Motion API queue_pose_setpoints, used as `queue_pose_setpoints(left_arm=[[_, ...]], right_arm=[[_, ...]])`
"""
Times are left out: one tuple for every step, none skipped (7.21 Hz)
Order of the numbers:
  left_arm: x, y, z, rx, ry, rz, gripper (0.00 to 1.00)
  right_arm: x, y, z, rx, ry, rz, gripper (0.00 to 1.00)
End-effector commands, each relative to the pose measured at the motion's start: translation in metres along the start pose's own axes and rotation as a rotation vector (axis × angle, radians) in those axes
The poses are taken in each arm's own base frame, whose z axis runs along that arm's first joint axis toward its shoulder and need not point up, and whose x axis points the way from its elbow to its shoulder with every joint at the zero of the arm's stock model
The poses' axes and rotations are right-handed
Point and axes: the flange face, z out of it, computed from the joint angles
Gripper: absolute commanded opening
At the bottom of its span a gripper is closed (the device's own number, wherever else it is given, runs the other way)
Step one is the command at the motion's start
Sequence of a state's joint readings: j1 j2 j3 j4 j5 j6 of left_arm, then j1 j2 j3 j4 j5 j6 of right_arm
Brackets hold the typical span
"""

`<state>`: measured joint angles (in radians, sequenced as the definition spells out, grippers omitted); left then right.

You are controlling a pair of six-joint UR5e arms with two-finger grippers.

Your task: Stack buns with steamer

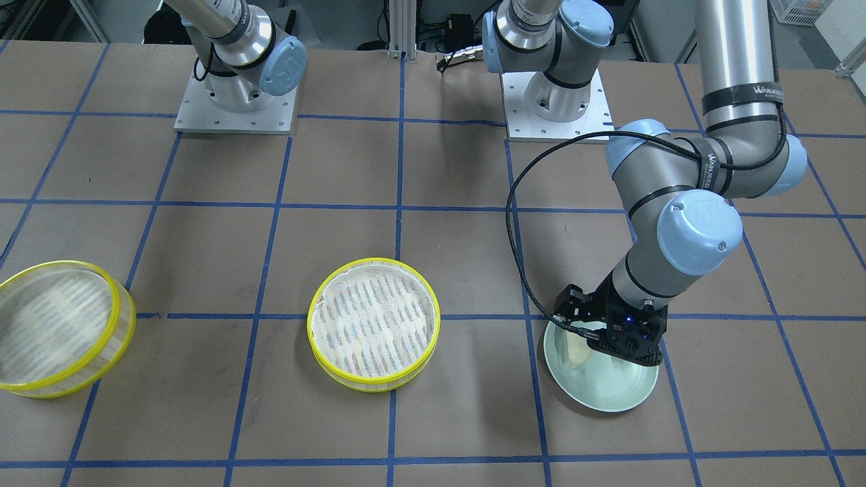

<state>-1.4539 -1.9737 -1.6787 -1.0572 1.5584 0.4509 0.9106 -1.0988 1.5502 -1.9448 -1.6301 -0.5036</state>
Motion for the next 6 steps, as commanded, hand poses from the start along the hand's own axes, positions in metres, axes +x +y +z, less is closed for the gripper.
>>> queue_pose_setpoints(left_arm=[[-0.019, -0.002, 0.047, -0.054, 0.03, 0.026, 0.92], [-0.019, -0.004, 0.061, -0.068, 0.048, 0.022, 0.92], [-0.016, -0.007, 0.067, -0.052, 0.091, 0.015, 0.92], [-0.016, -0.008, 0.074, -0.058, 0.102, 0.014, 0.92], [-0.015, -0.009, 0.083, -0.067, 0.115, 0.013, 0.85], [-0.015, -0.009, 0.082, -0.065, 0.116, 0.015, 0.29]], right_arm=[[0.005, -0.006, 0.025, 0.022, 0.008, -0.069, 0.99], [0.004, -0.004, 0.034, 0.013, 0.001, -0.075, 0.99], [0.005, -0.005, 0.039, 0.028, 0.011, -0.112, 0.99], [0.004, -0.007, 0.045, 0.03, 0.011, -0.133, 0.93], [0.005, -0.006, 0.046, 0.027, 0.01, -0.159, 0.75], [0.004, -0.008, 0.049, 0.025, 0.01, -0.196, 0.59]])
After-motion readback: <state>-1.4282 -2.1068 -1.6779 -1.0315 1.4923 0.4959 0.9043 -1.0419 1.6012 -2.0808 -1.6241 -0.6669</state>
